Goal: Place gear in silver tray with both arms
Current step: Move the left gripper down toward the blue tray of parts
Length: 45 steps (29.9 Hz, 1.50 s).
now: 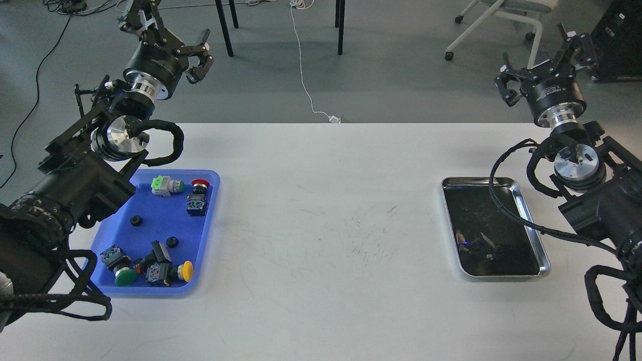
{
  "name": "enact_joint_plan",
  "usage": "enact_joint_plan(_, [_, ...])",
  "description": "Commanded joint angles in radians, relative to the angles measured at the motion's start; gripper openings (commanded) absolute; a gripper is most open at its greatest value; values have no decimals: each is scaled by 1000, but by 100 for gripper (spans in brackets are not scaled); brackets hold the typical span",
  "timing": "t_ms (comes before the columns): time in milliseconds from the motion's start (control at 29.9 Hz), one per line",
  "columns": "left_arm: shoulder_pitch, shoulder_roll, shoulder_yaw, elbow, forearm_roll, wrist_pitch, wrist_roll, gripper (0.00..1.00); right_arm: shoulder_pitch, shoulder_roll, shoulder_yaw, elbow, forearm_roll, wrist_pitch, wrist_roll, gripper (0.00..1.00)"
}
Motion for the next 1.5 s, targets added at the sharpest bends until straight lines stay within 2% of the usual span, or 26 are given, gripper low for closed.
enact_joint_plan(0, [2, 3, 1, 2, 3, -3, 0, 98, -4, 3, 5, 4, 0, 0, 6, 99])
enact_joint_plan(267, [22, 9, 9, 20, 5, -6, -3, 98, -9, 3, 15, 1, 2, 0, 6, 99])
enact_joint_plan(368, [29, 24, 8, 24, 3, -43, -2, 98, -13, 3, 20, 2, 3, 0, 6, 99])
enact_joint_plan(434, [23, 70, 8, 25, 5, -77, 0, 98, -23, 3, 28, 11, 3, 0, 6, 99])
enact_joint_plan(702, [-1, 170, 15, 1, 130, -77, 3, 98, -95, -2, 29, 117, 3, 0, 10, 99])
enact_joint_plan(802, [0, 246, 29, -93, 163, -77, 18, 98, -136, -6, 49, 198, 3, 0, 10, 99])
enact_joint_plan(1036, [8, 558, 175, -582, 340, -77, 17, 97, -222, -20, 192, 327, 3, -2, 12, 99])
enact_joint_plan(1170, [29, 673, 216, -780, 590, -18, 14, 92, -260, -18, 232, 390, 3, -2, 12, 99])
enact_joint_plan(1337, [123, 745, 245, -900, 955, 28, 14, 91, -291, -20, 242, 435, 3, -2, 12, 99])
enact_joint_plan(1470, [222, 754, 248, -892, 1280, 64, 14, 91, -299, -29, 252, 436, 3, 0, 12, 99])
